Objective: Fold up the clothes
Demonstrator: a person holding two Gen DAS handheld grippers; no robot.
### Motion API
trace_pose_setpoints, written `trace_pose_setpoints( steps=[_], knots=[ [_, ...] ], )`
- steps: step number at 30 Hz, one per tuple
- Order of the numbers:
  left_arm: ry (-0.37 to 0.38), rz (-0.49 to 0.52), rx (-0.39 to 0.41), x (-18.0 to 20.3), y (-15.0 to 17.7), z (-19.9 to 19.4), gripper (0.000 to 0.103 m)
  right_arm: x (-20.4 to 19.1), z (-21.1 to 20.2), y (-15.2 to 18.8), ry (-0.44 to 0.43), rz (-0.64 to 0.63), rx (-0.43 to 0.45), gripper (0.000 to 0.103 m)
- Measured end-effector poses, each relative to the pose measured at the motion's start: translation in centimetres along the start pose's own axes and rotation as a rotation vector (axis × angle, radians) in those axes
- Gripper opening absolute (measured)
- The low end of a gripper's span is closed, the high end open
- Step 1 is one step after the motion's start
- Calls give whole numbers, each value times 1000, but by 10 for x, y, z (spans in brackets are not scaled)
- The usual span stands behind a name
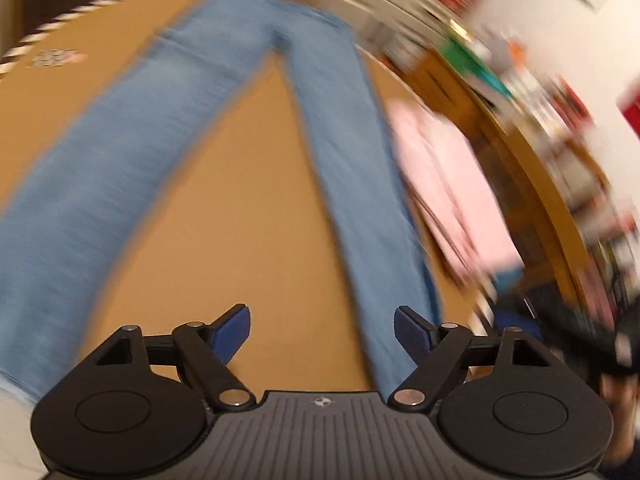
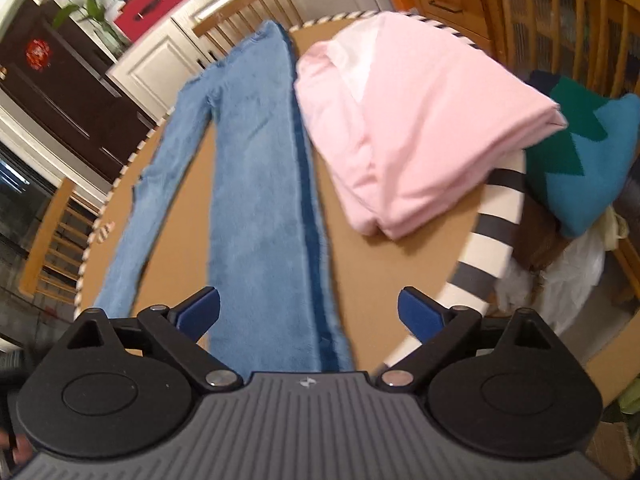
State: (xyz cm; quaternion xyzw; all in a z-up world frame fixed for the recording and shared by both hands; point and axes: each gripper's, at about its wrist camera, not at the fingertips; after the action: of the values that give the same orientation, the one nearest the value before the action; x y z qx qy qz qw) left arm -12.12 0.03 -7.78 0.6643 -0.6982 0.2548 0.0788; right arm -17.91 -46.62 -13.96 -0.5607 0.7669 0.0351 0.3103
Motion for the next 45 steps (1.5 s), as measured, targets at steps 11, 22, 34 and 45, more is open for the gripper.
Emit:
trace_pose_setpoints(
  steps=[11, 22, 34, 45],
  knots=[
    [9, -108, 208, -93, -220, -32, 80, -95, 50, -42, -116, -127, 51, 50],
    [-1, -15, 44, -131, -484, 96, 82, -260, 203, -94, -41, -200, -28, 54],
    [-103, 50, -2, -123, -604, 209, 69, -261, 257, -113, -36, -35, -71, 65],
    [-226, 160, -20, -72, -633, 241, 14, -278, 264, -108, 7, -151, -34, 77]
  ],
)
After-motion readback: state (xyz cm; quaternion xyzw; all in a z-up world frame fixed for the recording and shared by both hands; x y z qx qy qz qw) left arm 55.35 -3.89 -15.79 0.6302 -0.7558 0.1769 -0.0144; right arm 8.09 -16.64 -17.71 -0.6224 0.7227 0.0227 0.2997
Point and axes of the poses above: each gripper's, at about its wrist camera, not at the fingertips, and z roughly the way its jaws point, x to its right, y to its underside, and after that the axes turned 13 degrees about -x, right-handed
